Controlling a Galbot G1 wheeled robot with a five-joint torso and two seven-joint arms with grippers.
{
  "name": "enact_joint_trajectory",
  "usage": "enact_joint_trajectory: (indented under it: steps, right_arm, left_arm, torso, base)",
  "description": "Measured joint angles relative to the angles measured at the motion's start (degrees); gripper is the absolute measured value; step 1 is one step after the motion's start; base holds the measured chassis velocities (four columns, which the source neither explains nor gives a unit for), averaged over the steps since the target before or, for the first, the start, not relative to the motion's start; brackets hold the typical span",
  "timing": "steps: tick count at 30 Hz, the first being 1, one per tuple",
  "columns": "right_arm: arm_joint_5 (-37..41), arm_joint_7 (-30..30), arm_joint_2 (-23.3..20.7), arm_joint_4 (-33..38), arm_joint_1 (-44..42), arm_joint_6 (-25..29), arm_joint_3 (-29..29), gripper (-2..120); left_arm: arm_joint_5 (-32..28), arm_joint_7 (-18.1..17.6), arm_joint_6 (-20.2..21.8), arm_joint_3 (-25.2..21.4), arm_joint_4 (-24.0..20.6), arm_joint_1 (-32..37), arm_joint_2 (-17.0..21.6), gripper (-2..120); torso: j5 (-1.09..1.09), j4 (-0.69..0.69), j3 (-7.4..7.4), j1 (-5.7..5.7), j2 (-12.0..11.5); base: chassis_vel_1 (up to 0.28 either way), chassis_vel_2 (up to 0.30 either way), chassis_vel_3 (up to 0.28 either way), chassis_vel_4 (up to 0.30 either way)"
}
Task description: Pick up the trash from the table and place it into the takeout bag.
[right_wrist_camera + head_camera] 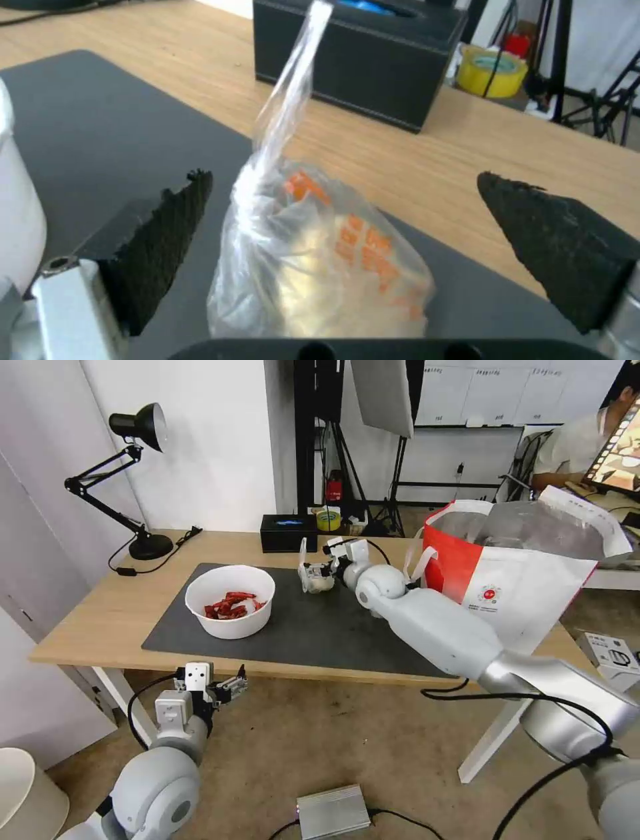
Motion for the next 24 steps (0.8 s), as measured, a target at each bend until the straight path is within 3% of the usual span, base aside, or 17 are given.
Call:
enact_joint_trajectory:
  steps: [12, 24]
  right_arm:
    - [-2.32, -0.79, 6.21, -8.41, 1.22, -2.31, -0.17, 100]
    - [-3.47, -0.08, 7.36, -11.33, 0.03, -4.12, 0.80, 100]
  left_arm:
    - [0.27, 0.00, -0.17, 0.24, 0.01, -0.03, -0.44, 100]
    - [1.16, 0.31, -1.29, 0.27, 0.44, 0.37, -1.05, 100]
  torso:
    - [0.00, 0.00, 0.00, 0.00, 0.00]
    - [0.01, -0.02, 0.00, 0.00, 0.00]
  base:
    - [0.000, 0.000, 0.000, 0.000]
    - [0.000, 0.000, 0.000, 0.000]
